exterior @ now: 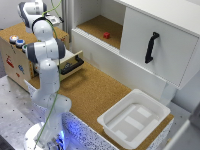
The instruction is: Go towards the yellow block and lift it
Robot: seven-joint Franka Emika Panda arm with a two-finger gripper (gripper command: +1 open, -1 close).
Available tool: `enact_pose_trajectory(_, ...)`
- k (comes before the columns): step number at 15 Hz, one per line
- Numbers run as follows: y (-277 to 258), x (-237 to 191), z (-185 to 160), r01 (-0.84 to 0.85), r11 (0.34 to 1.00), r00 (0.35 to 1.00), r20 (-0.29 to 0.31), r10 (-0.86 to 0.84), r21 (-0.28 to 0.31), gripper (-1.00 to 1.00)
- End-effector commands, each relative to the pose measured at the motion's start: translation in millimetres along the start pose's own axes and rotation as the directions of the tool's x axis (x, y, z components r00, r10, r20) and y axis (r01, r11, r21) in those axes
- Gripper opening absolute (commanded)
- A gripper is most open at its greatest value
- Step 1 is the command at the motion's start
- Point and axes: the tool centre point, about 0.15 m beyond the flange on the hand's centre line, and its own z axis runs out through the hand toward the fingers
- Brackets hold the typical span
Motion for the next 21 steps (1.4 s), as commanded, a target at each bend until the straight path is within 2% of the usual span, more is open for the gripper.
enact_pose_trajectory(1,-8,-15,-46,-0.028,1.000,0.997,-0.069,0.027,-0.013,1.00)
enact_pose_trajectory(4,-4,-20,-53,-0.188,0.982,0.981,-0.049,0.188,0.002,1.00)
enact_pose_trajectory(7,-5,-23,-51,-0.325,0.944,0.943,-0.062,0.328,0.054,1.00)
enact_pose_trajectory(9,-6,-19,-43,-0.403,0.914,0.914,-0.037,0.404,0.042,1.00)
enact_pose_trajectory(12,-1,-18,-35,-0.587,0.807,0.808,-0.007,0.589,0.065,1.00)
enact_pose_trajectory(14,2,-21,-30,-0.705,0.707,0.708,0.003,0.706,0.049,1.00)
enact_pose_trajectory(17,3,-21,-20,-0.849,0.525,0.526,-0.001,0.851,0.053,1.00)
enact_pose_trajectory(21,0,-6,-7,-0.933,0.357,0.355,-0.047,0.934,0.042,1.00)
